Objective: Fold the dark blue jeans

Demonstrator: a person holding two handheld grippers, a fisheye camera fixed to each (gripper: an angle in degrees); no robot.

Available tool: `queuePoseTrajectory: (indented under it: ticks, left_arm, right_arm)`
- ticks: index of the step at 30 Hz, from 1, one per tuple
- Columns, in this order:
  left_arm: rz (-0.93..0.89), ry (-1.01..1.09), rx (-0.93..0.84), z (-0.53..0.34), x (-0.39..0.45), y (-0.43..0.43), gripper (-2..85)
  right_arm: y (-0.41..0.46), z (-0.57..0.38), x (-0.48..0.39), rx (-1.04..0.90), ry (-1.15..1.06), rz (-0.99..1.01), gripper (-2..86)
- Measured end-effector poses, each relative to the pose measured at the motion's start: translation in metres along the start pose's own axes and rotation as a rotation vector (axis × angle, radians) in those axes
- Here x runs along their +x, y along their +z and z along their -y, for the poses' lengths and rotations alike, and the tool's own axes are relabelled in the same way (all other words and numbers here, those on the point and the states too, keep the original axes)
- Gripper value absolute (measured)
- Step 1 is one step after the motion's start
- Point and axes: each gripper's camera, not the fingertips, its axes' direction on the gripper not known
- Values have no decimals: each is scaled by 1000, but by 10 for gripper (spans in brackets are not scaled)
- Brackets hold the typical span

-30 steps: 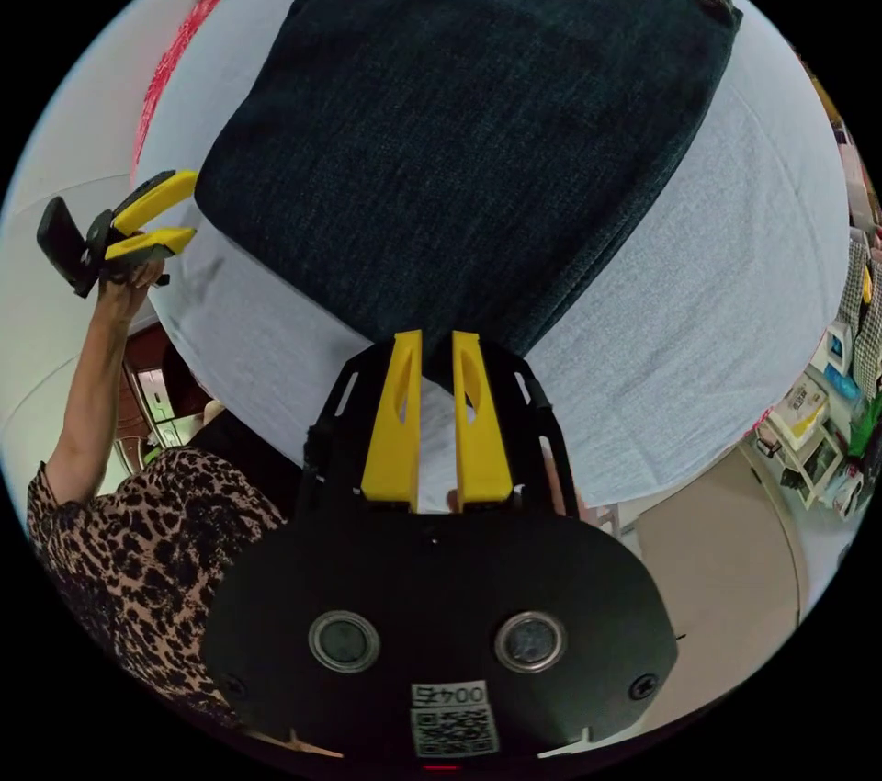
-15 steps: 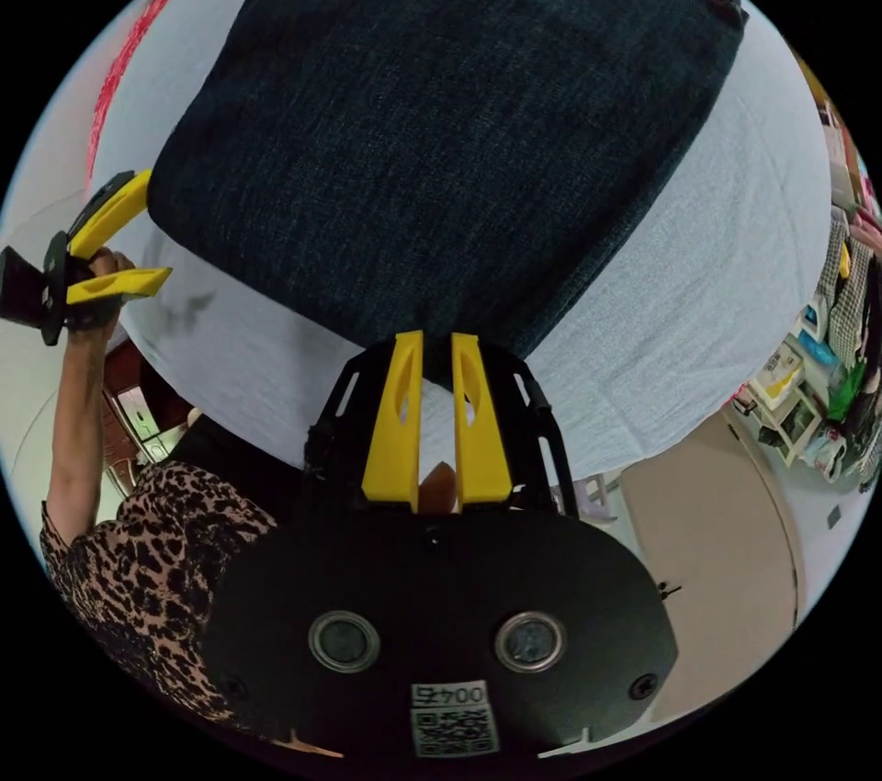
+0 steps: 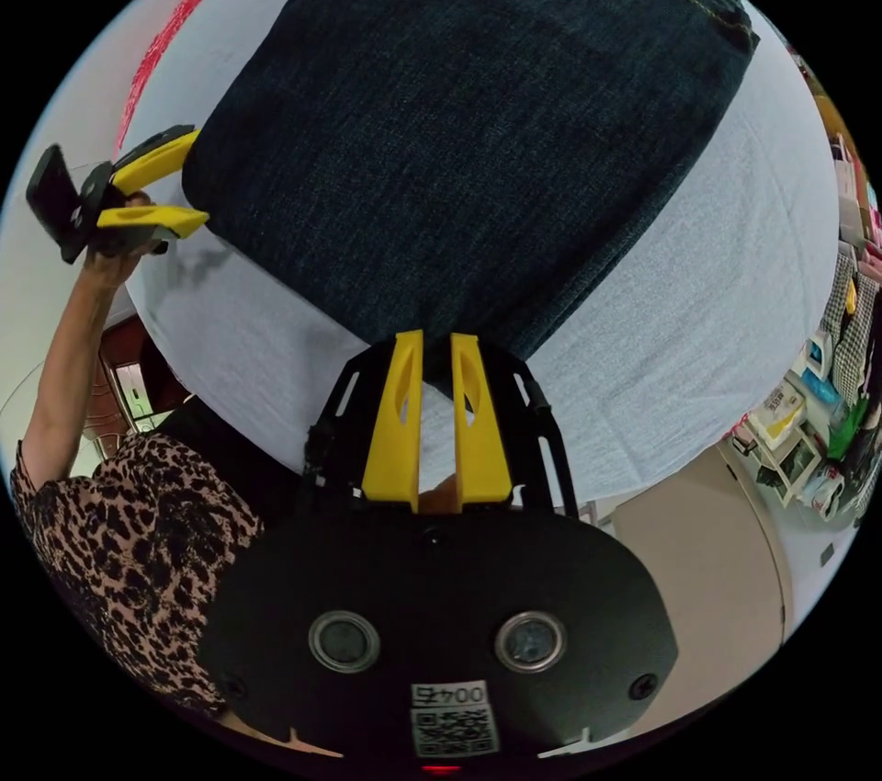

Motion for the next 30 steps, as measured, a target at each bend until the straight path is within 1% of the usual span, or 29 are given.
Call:
queuePoseTrajectory:
  ticks: [5, 8, 11, 13, 15, 18, 20, 22, 25, 30]
  left_arm:
    - [-191, 32, -54, 11, -22, 7, 144]
    - [-240, 60, -122, 14, -32, 15, 141]
    - [-296, 15, -112, 19, -51, 16, 138]
    - [-322, 14, -104, 30, -56, 19, 136]
    - [-331, 29, -133, 43, -57, 27, 127]
    - [-318, 33, -207, 53, -60, 34, 76]
    - [-318, 37, -311, 48, -64, 35, 52]
    - [-318, 20, -269, 41, -70, 28, 44]
    - [-284, -26, -268, 37, -75, 32, 38]
    - [-348, -102, -196, 25, -90, 33, 32]
  right_arm:
    - [2, 9, 5, -35, 24, 6, 61]
    - [4, 16, 4, -72, 4, -16, 60]
    - [5, 20, 6, -95, -9, -24, 59]
    - [5, 21, 10, -99, -15, -17, 59]
    - [6, 21, 12, -100, -19, -14, 59]
    - [7, 21, 16, -105, -23, -14, 58]
    - [8, 21, 18, -107, -28, -14, 56]
    - [9, 19, 22, -105, -39, 3, 53]
    - [10, 13, 32, -76, -40, 49, 46]
    - [13, 5, 46, -49, -44, 118, 35]
